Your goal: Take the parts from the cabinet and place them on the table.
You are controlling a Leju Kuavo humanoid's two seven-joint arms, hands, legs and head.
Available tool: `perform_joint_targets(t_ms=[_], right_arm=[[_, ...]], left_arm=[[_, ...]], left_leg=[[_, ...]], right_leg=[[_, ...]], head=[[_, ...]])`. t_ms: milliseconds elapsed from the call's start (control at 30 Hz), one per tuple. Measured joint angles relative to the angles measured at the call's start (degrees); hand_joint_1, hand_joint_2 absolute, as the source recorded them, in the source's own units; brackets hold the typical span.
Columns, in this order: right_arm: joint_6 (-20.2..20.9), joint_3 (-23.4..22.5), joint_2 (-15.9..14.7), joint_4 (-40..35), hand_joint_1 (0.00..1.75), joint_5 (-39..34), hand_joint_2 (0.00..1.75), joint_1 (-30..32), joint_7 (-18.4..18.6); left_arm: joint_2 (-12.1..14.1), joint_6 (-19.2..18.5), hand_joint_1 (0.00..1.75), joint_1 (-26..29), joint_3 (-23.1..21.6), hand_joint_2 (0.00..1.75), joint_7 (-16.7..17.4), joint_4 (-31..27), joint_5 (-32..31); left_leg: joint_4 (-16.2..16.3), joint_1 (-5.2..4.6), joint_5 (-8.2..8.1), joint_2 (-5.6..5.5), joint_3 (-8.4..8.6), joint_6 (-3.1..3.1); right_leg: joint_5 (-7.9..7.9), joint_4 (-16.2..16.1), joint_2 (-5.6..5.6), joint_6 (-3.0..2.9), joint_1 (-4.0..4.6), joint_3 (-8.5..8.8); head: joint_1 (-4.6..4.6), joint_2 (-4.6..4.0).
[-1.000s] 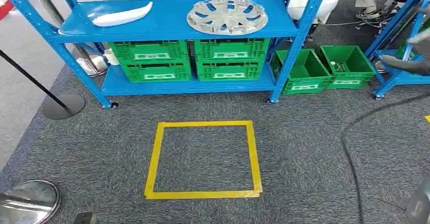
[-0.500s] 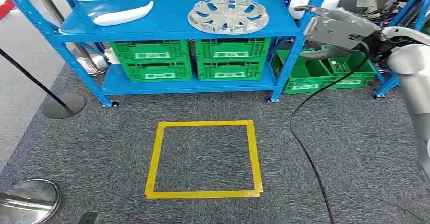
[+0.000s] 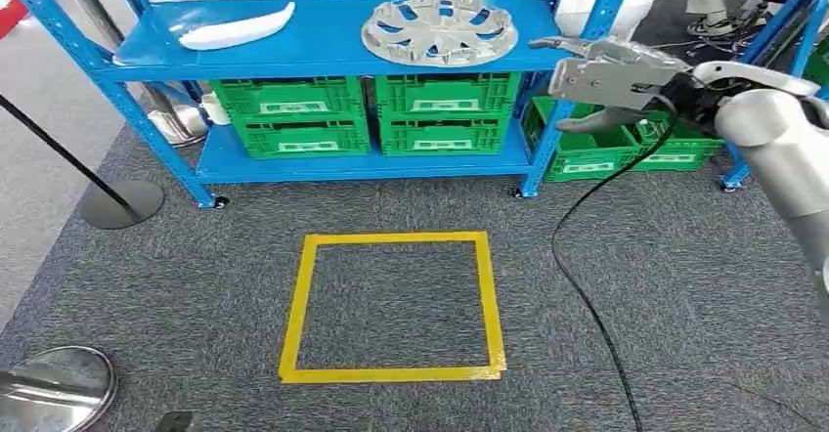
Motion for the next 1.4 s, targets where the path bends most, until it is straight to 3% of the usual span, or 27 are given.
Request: perform_joint_targets(t_ms=[200, 267, 367, 400, 433, 467, 533, 567, 600, 633, 700, 733, 767, 800, 867, 933, 967, 1000, 1033, 1067, 1100, 1133, 1167, 1233, 1300, 1333, 1400], right_arm=[[-1.9, 2.1, 0.1, 1.7, 0.0, -0.3, 1.75, 0.1, -0.2], [-2.0, 2.7, 0.1, 2.2, 0.0, -0.4, 1.75, -0.5, -0.4], [-2.0, 3.5, 0.1, 3.0, 0.0, -0.4, 1.75, -0.5, -0.4], [-2.0, 3.9, 0.1, 3.3, 0.0, -0.4, 1.75, -0.5, -0.5], [-2.0, 4.2, 0.1, 3.5, 0.0, -0.4, 1.75, -0.5, -0.5], [-2.1, 4.4, 0.1, 3.6, 0.0, -0.4, 1.75, -0.6, -0.5], [-2.1, 4.6, 0.1, 3.8, 0.0, -0.5, 1.75, -0.6, -0.6], [-2.3, 4.8, 0.1, 4.5, 0.0, -0.5, 1.75, -0.7, -0.6], [-2.2, 5.0, 0.2, 4.7, 0.0, -0.7, 1.75, -1.0, -0.9], [-2.2, 5.1, 0.2, 4.8, 0.0, -0.8, 1.75, -0.9, -1.0], [-2.1, 5.2, 0.2, 5.2, 0.0, -1.2, 1.75, -0.9, -1.3], [-2.1, 5.2, 0.2, 5.3, 0.0, -1.4, 1.75, -1.0, -1.4], [-2.1, 5.2, 0.2, 5.4, 0.0, -1.5, 1.75, -1.0, -1.6], [-2.0, 5.3, 0.2, 5.6, 0.0, -1.5, 1.75, -0.7, -1.6], [-1.9, 5.8, 0.2, 6.2, 0.0, -1.5, 1.75, 0.4, -1.6], [-1.9, 6.2, 0.3, 6.5, 0.0, -1.5, 1.75, 0.9, -1.6], [-1.9, 6.4, 0.4, 6.6, 0.0, -1.5, 1.75, 0.8, -1.6], [-1.9, 6.5, 0.5, 6.8, 0.0, -1.5, 1.75, 0.8, -1.6], [-1.9, 6.6, 0.6, 6.8, 0.0, -1.5, 1.75, 0.9, -1.6], [-1.9, 6.8, 0.7, 7.1, 0.0, -1.5, 1.75, 1.1, -1.6], [-1.9, 7.0, 0.9, 7.5, 0.0, -1.5, 1.75, 1.1, -1.6], [-1.9, 7.1, 1.2, 7.6, 0.0, -1.4, 1.75, 0.8, -1.5], [-2.0, 7.0, 1.6, 7.6, 0.0, -1.5, 1.75, 0.1, -1.6], [-2.4, 6.9, 2.0, 7.7, 0.0, -1.7, 1.75, -2.1, -1.7], [-2.6, 7.1, 2.2, 7.8, 0.0, -1.8, 1.75, -2.6, -1.7], [-2.6, 7.3, 2.3, 8.2, 0.0, -1.9, 1.75, -2.0, -1.7], [-2.6, 8.0, 2.3, 9.1, 0.0, -1.9, 1.75, 0.2, -1.5]], left_arm=[[0.2, 0.2, 0.0, -0.1, -0.8, 0.0, 0.1, 0.0, -0.7], [0.2, 0.2, 0.0, -0.1, -0.9, 0.0, 0.1, 0.0, -0.8], [0.2, 0.1, 0.0, 0.0, -0.9, 0.0, 0.1, 0.0, -0.8], [0.2, 0.0, 0.0, 0.1, -0.9, 0.0, 0.1, 0.1, -0.8], [0.2, 0.0, 0.0, 0.2, -0.9, 0.0, 0.1, 0.1, -0.8], [0.1, -0.1, 0.0, 0.3, -0.9, 0.0, 0.1, 0.2, -0.8], [0.1, -0.2, 0.0, 0.3, -0.9, 0.0, 0.1, 0.2, -0.8], [0.7, -0.3, 0.0, 0.2, -0.9, 0.0, 0.1, 0.2, -0.7], [0.5, -0.4, 0.0, 0.1, -0.9, 0.0, 0.1, 0.2, -0.7], [0.6, -0.5, 0.0, 0.1, -0.9, 0.0, 0.0, 0.3, -0.6], [0.5, -0.5, 0.0, 0.1, -0.9, 0.0, 0.0, 0.3, -0.4], [0.6, -0.6, 0.0, 0.1, -0.9, 0.0, 0.0, 0.3, -0.4], [0.5, -0.7, 0.0, -0.1, -0.9, 0.0, 0.0, 0.3, -0.4], [0.5, -0.8, 0.0, -0.2, -0.9, 0.0, 0.0, 0.3, -0.4], [0.5, -1.0, 0.0, 0.0, -0.9, 0.0, 0.0, 0.3, -0.4], [0.5, -1.0, 0.0, 0.4, -0.9, 0.0, 0.0, 0.4, -0.4], [0.5, -1.0, 0.0, 0.6, -0.9, 0.0, 0.0, 0.4, -0.4], [0.5, -1.0, 0.0, 0.8, -0.9, 0.0, 0.0, 0.4, -0.4], [0.5, -1.0, 0.0, 1.0, -0.8, 0.0, 0.0, 0.5, -0.4], [0.6, -1.1, 0.0, 1.4, -0.8, 0.0, 0.0, 0.5, -0.5], [0.7, -1.2, 0.0, 1.7, -0.8, 0.0, 0.0, 0.5, -0.6], [0.7, -1.3, 0.0, 1.9, -0.8, 0.0, 0.2, 0.5, -0.7], [0.6, -1.4, 0.0, 1.8, -0.8, 0.0, 0.2, 0.5, -0.8], [0.3, -1.4, 0.0, 0.9, -0.8, 0.0, 0.1, 0.5, -1.0], [0.3, -1.1, 0.0, 0.7, -0.8, 0.0, 0.0, 0.5, -1.0], [0.4, -1.1, 0.0, 0.8, -0.7, 0.0, 0.0, 0.5, -1.0], [0.3, -1.1, 0.0, 1.2, -0.7, 0.0, 0.2, 0.6, -0.9]], left_leg=[[-0.6, 0.03, 0.4, 0.01, 0.15, 1.1], [-1.0, 0.36, 0.22, 0.02, 0.41, 1.54], [-1.0, 0.41, -0.16, 0.01, 0.79, 1.65], [-0.9, 0.53, -0.42, 0.0, 1.11, 1.42], [-0.9, 0.71, -0.75, -0.02, 1.57, 1.14], [-0.8, 1.02, -1.39, -0.11, 2.17, 0.78], [-0.6, 1.74, -2.78, -0.2, 3.67, -0.26], [-0.7, 1.66, -3.27, -0.19, 3.87, -0.92], [-0.7, 1.5, -3.56, -0.16, 3.75, -1.44], [-1.2, 1.53, -3.66, -0.11, 3.67, -1.6], [-1.0, 1.57, -3.45, -0.15, 4.33, -2.14], [0.7, 1.65, -2.65, -0.08, 3.44, -2.33], [4.9, 1.6, -1.21, 0.07, 1.1, -2.59], [9.7, 1.59, -1.38, 0.1, -2.07, -2.8], [16.3, 1.41, -5.79, 0.11, -7.7, -2.77], [16.4, 1.0, -9.76, 0.12, -10.86, -2.13], [14.3, 0.69, -9.95, 0.12, -11.45, -1.67], [10.8, 0.33, -8.2, 0.12, -11.43, -1.04], [6.4, -0.11, -2.87, 0.12, -11.31, -0.17], [1.7, -0.62, 6.63, 0.14, -11.13, 0.78], [-2.9, -1.27, 11.85, 0.15, -10.95, 1.02], [-3.9, -1.37, 12.25, -0.47, -10.19, 1.17], [-3.8, -1.11, 10.62, -0.44, -9.66, 1.01], [-3.3, -1.02, 8.91, -0.37, -7.43, 1.38], [-3.4, -0.89, 7.64, -0.48, -5.36, 1.94], [-3.6, -0.82, 6.47, -0.44, -3.92, 2.1], [-4.1, -0.7, 4.58, -0.59, -0.24, 2.27]], right_leg=[[0.83, 0.2, 0.05, 1.1, -0.18, 0.11], [-1.26, 4.1, 0.01, 1.39, -0.18, -2.5], [-5.73, 16.5, 0.0, 1.82, -0.37, -9.5], [-5.65, 18.0, 0.0, 2.03, -0.47, -10.94], [-4.15, 16.8, -0.01, 2.25, -0.56, -10.82], [-1.38, 13.1, -0.03, 2.42, -0.68, -9.47], [4.94, 2.4, -0.2, 3.23, -1.34, -4.83], [2.92, 1.8, 0.21, 3.85, -0.82, -4.41], [1.59, 0.8, 0.23, 1.82, -0.64, -3.72], [1.85, 1.0, 0.33, 0.92, -0.61, -3.94], [1.27, 1.3, 0.44, -0.16, -0.62, -3.65], [0.92, 1.1, 0.41, -0.61, -0.77, -2.94], [0.41, 0.9, 0.39, -0.97, -0.76, -2.2], [-0.08, 0.3, 0.4, -1.21, -0.69, -1.28], [-1.15, -0.9, 0.37, -1.54, -0.43, 1.06], [-2.44, -2.0, 0.41, -1.67, -0.26, 3.76], [-3.28, -2.5, 0.43, -1.66, -0.13, 5.29], [-4.14, -3.1, 0.42, -1.62, 0.05, 7.05], [-5.11, -3.7, 0.4, -1.57, 0.24, 8.78], [-5.97, -4.4, 0.4, -1.37, 0.25, 9.5], [-7.0, -4.4, 0.79, -0.96, 0.66, 10.84], [-8.58, -4.8, 1.02, -0.95, 1.0, 11.9], [-8.63, -5.0, 1.13, -0.98, 0.97, 14.41], [-7.85, -3.2, 1.12, -0.84, 0.85, 14.09], [-5.84, 6.0, 0.06, 0.11, 0.87, 9.12], [-7.27, 10.4, -0.03, 0.27, 0.86, 6.16], [-14.62, 14.1, -0.04, 0.14, 0.86, 1.21]], head=[[0.04, -0.02], [0.41, 0.0], [0.59, 0.0], [0.59, 0.0], [0.57, 0.0], [0.59, 0.0], [0.63, 0.0], [0.85, -0.02], [1.18, 0.0], [0.96, 0.0], [0.96, 0.0], [0.94, 0.02], [0.76, 0.0], [0.66, 0.0], [0.59, 0.0], [0.59, 0.0], [0.52, 0.0], [0.55, 0.0], [0.57, 0.0], [0.59, 0.0], [0.53, 0.0], [0.64, 0.0], [0.69, 0.0], [0.72, 0.0], [0.68, 0.02], [0.81, 0.02], [1.07, 0.02]])
